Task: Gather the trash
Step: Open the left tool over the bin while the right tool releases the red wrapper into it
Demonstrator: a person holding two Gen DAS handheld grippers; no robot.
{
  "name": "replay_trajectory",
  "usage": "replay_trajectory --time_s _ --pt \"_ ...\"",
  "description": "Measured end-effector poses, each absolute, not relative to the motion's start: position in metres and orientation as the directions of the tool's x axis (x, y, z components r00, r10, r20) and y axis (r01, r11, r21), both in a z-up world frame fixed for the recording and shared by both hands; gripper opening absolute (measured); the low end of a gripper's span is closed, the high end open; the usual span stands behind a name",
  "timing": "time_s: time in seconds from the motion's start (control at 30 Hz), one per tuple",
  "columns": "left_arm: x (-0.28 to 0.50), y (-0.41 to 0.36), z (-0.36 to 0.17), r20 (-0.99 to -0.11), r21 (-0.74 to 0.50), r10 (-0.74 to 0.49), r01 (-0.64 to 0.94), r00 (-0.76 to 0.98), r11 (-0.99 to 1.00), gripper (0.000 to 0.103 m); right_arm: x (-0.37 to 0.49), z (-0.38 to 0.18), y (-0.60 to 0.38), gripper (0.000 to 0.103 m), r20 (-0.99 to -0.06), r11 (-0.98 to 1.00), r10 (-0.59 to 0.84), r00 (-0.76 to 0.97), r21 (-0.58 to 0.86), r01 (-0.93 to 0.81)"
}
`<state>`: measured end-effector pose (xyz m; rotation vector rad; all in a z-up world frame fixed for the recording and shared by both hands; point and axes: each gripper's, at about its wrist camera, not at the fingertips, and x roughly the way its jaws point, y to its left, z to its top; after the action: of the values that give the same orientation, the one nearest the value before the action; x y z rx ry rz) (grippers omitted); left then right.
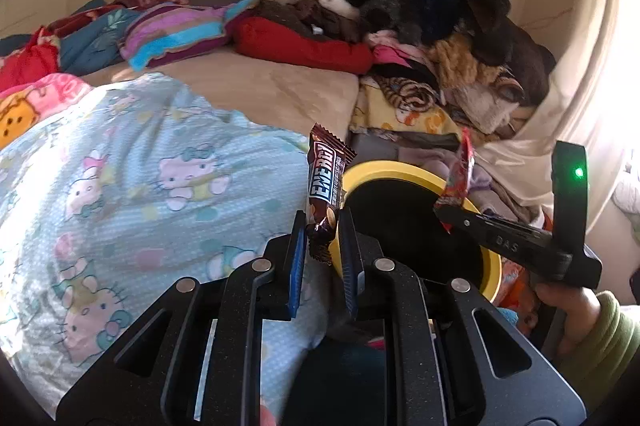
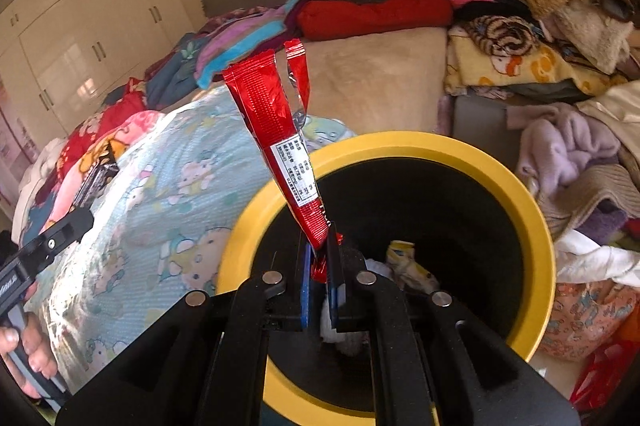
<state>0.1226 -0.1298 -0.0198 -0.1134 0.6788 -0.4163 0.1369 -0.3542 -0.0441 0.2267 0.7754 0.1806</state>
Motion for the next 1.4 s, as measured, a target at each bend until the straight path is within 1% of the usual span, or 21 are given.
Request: replay_trajectory --time_s 0.47,0.83,0.97,1.1,1.13,1.23,1.27,1.3,1.33,1.37,1.4 --pt "0.122 -0.181 -0.032 -0.611 -0.209 -0.465 0.437 0.640 0.875 0.011 0.136 -0.057 -0.394 0.009 -0.690 0.948 0.221 0.689 0.317 0.014" --pt "0.149 -0.213 -0.054 -0.664 -0.226 -0.489 0.472 0.565 0.852 0.011 0.135 -0.066 -0.401 0.010 -0.706 0.941 0.227 0.671 0.336 0.036" --pt "0.161 -0.227 -0.062 -0.681 -0.233 -0.495 0.482 0.539 0.845 0.011 0.133 -0.066 -0.408 0.012 -0.703 0.935 0.230 0.673 0.351 0.047" --pt "0.174 -0.237 -0.068 -0.697 -0.251 -0.504 0.485 0.510 0.838 0.011 0.130 -0.065 -0.416 0.018 -0.702 0.931 0.225 0.676 0.359 0.063" --pt "0.175 -0.238 -0.069 -0.697 -0.251 -0.503 0.484 0.510 0.838 0.013 0.129 -0.065 -0.418 0.019 -0.703 0.930 0.223 0.676 0.360 0.068" --pt "0.177 -0.238 -0.067 -0.694 -0.259 -0.507 0.479 0.512 0.839 0.028 0.126 -0.064 -0.423 0.024 -0.701 0.928 0.220 0.679 0.364 0.075" --pt "0.177 -0.238 -0.066 -0.691 -0.258 -0.507 0.480 0.515 0.839 0.032 0.124 -0.063 -0.424 0.027 -0.700 0.930 0.218 0.680 0.361 0.074" --pt "0.176 -0.236 -0.064 -0.688 -0.254 -0.504 0.478 0.522 0.841 0.033 0.123 -0.062 -0.425 0.029 -0.701 0.931 0.211 0.681 0.356 0.077" --pt "0.176 -0.235 -0.063 -0.687 -0.254 -0.503 0.476 0.525 0.842 0.038 0.122 -0.061 -0.426 0.030 -0.700 0.932 0.208 0.683 0.354 0.079" --pt "0.175 -0.232 -0.061 -0.683 -0.257 -0.503 0.469 0.530 0.845 0.045 0.120 -0.059 -0.426 0.032 -0.698 0.931 0.208 0.685 0.355 0.080" --pt "0.174 -0.228 -0.059 -0.680 -0.260 -0.500 0.461 0.537 0.849 0.049 0.119 -0.057 -0.426 0.036 -0.698 0.932 0.205 0.686 0.353 0.080"
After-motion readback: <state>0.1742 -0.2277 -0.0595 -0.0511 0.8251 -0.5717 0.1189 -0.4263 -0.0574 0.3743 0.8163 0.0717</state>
